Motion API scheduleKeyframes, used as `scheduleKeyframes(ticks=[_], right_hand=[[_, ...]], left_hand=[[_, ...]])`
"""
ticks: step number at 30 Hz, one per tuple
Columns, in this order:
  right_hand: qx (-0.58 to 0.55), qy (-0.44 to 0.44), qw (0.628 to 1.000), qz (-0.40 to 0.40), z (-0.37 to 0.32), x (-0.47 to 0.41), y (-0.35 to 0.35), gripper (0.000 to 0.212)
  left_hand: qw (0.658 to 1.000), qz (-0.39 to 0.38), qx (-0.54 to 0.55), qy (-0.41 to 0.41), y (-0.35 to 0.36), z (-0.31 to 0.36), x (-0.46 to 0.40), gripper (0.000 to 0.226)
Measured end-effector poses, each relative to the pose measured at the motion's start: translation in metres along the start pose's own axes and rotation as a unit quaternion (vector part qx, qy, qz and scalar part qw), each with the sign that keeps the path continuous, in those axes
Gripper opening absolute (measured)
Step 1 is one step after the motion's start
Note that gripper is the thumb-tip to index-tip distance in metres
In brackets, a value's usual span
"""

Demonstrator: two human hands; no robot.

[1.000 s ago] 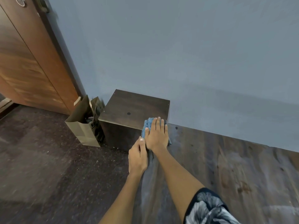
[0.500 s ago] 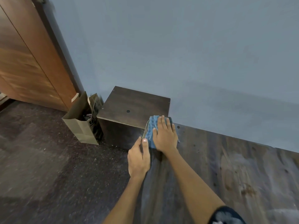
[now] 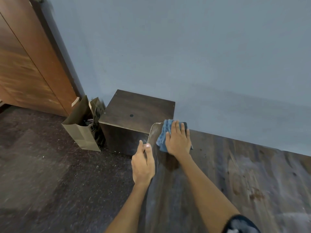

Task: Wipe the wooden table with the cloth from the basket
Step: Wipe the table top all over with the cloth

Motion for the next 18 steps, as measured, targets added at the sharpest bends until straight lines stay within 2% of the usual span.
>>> scheduleKeyframes(ticks=[2,6,8,9,11,14,16,18], right_hand=[[-0.005,-0.012,1.0,-0.008,-0.021,-0.011,0.001,0.057],[0.007,-0.208,0.978,-0.036,-0.047,0.025,0.003,0.06],[0.009,-0.271,0.962,-0.031,-0.037,0.057,0.007,0.065],[0.016,-0.267,0.964,-0.013,-0.025,0.066,0.008,0.065],[0.032,-0.195,0.98,0.016,-0.001,0.056,0.006,0.058],[0.023,-0.059,0.998,-0.013,0.006,0.016,-0.002,0.054],[0.01,-0.044,0.999,-0.018,-0.014,-0.001,-0.003,0.055],[0.011,-0.093,0.995,-0.015,-0.036,0.002,-0.001,0.055]], left_hand=[[1.0,-0.008,0.004,-0.009,-0.001,0.0,0.0,0.085],[1.0,-0.015,0.006,-0.006,-0.001,-0.006,-0.003,0.091],[1.0,-0.011,0.019,-0.003,-0.001,-0.006,-0.004,0.089],[1.0,-0.008,0.026,0.0,-0.002,-0.006,-0.004,0.087],[0.999,-0.005,0.037,0.0,-0.003,-0.003,-0.003,0.086],[0.999,-0.001,0.034,0.005,-0.002,-0.003,-0.001,0.086],[0.999,0.002,0.03,0.009,-0.004,-0.004,0.001,0.085],[1.0,0.007,0.028,0.008,-0.005,-0.004,0.001,0.086]])
Point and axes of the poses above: each hand's wrist, its own x-axis away from the middle knuckle, its own y-axis out of the palm, z = x × y, the point moved 5 cm from there along -x, towards the middle knuckle, and after that the axes turned 4 degrees about -z, right-handed, at the moved point
